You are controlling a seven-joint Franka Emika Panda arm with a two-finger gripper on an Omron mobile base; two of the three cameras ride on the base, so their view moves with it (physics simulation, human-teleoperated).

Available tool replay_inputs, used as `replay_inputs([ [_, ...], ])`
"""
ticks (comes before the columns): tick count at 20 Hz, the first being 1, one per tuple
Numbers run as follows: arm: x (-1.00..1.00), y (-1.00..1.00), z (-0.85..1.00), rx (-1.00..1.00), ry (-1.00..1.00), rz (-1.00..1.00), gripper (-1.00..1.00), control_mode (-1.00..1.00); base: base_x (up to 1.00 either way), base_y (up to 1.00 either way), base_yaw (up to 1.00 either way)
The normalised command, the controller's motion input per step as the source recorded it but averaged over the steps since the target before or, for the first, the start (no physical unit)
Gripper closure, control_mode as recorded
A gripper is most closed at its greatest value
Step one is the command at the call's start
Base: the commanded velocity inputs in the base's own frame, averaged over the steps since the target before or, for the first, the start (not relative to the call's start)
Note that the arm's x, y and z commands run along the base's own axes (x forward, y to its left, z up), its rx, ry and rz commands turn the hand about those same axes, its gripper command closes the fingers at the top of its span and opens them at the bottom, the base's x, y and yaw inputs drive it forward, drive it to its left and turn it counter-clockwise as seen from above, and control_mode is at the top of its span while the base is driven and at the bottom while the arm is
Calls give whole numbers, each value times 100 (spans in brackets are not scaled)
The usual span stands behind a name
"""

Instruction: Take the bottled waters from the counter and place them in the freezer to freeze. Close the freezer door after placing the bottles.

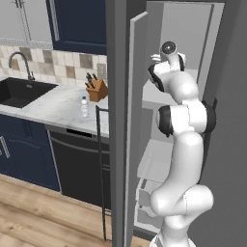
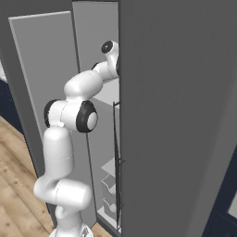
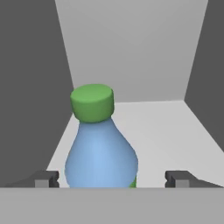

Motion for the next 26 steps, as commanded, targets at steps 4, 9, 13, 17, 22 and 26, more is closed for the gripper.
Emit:
replay_inputs([
  [4, -2, 0, 0, 0, 0, 0, -100, -100, 0, 0, 0],
  [9, -16, 6, 0, 0, -5, 0, -100, -100, 0, 0, 0],
  [13, -22, 16, 0, 0, -6, 0, -100, -100, 0, 0, 0],
  [17, -27, 23, 0, 0, -3, 0, -100, -100, 0, 0, 0],
  [22, -46, 29, 1, 0, 0, 0, -100, -100, 0, 0, 0],
  [26, -48, 33, 15, 0, 0, 1, -100, -100, 0, 0, 0],
])
